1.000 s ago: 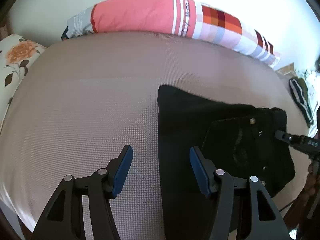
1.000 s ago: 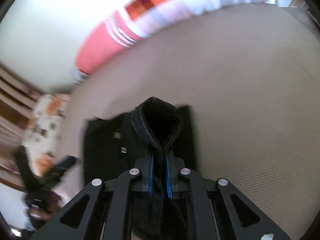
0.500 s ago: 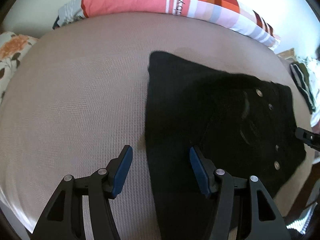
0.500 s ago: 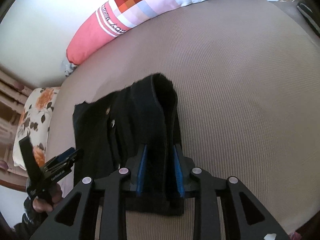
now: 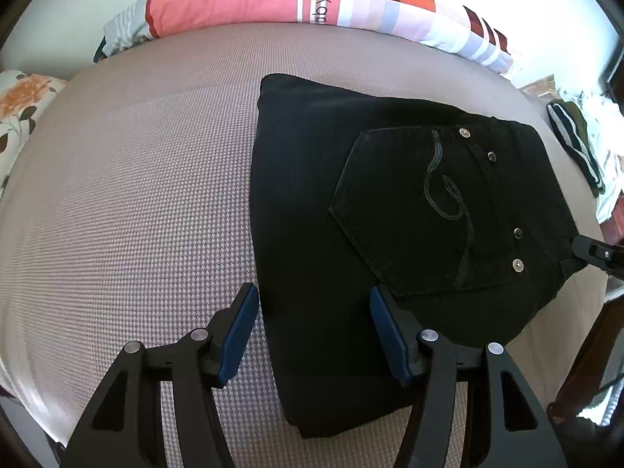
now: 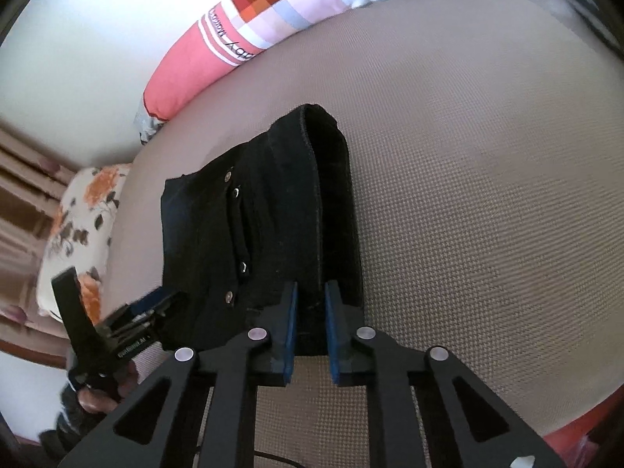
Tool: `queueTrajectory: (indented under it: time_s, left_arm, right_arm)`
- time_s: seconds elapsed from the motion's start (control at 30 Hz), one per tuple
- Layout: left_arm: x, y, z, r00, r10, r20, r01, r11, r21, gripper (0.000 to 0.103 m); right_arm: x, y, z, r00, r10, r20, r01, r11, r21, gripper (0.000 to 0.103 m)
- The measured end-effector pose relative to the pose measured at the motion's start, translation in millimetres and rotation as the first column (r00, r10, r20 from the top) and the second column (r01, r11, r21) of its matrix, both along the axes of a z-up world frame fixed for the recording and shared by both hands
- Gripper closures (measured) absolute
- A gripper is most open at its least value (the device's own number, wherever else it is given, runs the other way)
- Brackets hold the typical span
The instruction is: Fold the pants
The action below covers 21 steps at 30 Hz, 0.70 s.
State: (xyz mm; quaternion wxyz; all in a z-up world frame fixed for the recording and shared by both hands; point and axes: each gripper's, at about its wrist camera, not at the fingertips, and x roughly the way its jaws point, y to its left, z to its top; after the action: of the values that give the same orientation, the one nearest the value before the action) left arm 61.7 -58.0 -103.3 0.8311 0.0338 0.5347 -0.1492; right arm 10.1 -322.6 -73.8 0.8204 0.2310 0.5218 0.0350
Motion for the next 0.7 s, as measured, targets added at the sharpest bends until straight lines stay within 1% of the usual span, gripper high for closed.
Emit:
queueTrajectory:
  time_s: [0.1,0.2,0.43,0.7]
  left_arm:
    - [-3.6,-0.8,0.8,1.0,-0.002,-0.001,0.002,1.0,0.0,0.043]
    - [-8.5,-1.9,1.4,1.0,-0.011,0.004,0.011,1.0,0.007,0.043]
    - [-13.3,-3.7,-5.8,1.0,-0.021,-0.001,0.021,1.0,0.011,0.042]
    - [-12.9,-5.3,-7.3,1.0,-0.015,0.005,0.015,1.0,0.015,0.037]
  right_arm:
    - [-7.6,6.1,6.2,1.0,-0.005,0.006,0.005,0.999,-0.042,0.093]
    - [-11.7,7.9,5.2,1.0,-0.005,-0.001,0.005,0.998,-0.064,0.093]
    - [-10.1,0.0,-15.0,0.999,-0.017,-0.043,0.014,0.998,-0.063,0.093]
    - [-10.0,-3.5,-19.1,0.998,-0.035,-0.05,0.033,0.999,-0.04,0.091]
